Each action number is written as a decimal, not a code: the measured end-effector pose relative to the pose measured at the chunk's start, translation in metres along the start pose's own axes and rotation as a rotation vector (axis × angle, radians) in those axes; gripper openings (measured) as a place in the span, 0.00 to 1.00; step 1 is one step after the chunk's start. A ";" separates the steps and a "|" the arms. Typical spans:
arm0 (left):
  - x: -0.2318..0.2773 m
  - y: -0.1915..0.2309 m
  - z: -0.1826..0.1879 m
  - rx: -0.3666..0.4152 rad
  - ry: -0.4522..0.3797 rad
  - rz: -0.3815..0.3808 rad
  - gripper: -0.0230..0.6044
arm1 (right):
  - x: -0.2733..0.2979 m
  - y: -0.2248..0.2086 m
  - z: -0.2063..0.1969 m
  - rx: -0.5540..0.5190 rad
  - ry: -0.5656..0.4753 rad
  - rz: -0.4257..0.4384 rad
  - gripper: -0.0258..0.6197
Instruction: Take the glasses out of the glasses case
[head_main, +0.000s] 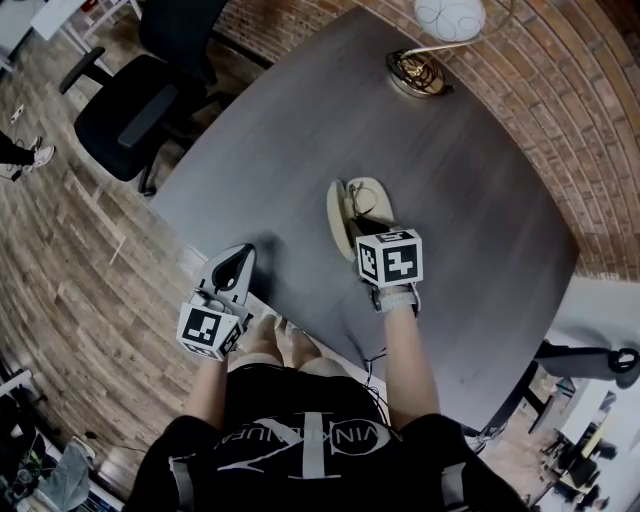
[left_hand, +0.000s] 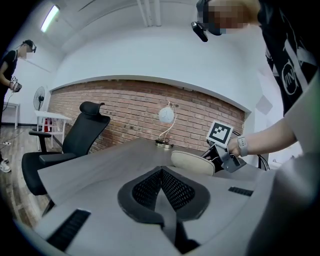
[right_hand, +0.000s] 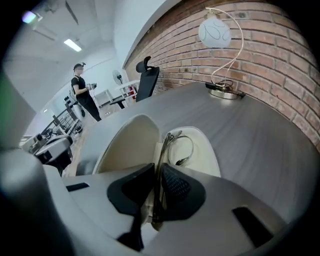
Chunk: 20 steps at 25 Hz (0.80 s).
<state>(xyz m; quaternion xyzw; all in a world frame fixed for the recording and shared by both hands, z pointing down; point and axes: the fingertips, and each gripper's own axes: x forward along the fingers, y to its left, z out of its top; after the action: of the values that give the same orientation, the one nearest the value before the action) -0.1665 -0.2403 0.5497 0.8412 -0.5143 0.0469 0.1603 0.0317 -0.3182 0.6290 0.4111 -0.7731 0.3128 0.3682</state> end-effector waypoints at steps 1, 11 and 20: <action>0.000 0.000 0.001 -0.005 0.002 0.001 0.06 | 0.000 0.000 0.000 0.009 -0.001 0.008 0.13; -0.003 -0.004 0.010 0.020 -0.021 -0.015 0.06 | -0.017 0.003 0.002 0.089 -0.083 0.030 0.10; -0.006 -0.017 0.025 0.044 -0.037 -0.029 0.06 | -0.037 0.012 0.009 0.139 -0.165 0.090 0.10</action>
<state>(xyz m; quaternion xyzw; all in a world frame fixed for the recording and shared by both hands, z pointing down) -0.1569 -0.2361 0.5210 0.8526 -0.5037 0.0402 0.1330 0.0331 -0.3052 0.5914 0.4248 -0.7949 0.3468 0.2595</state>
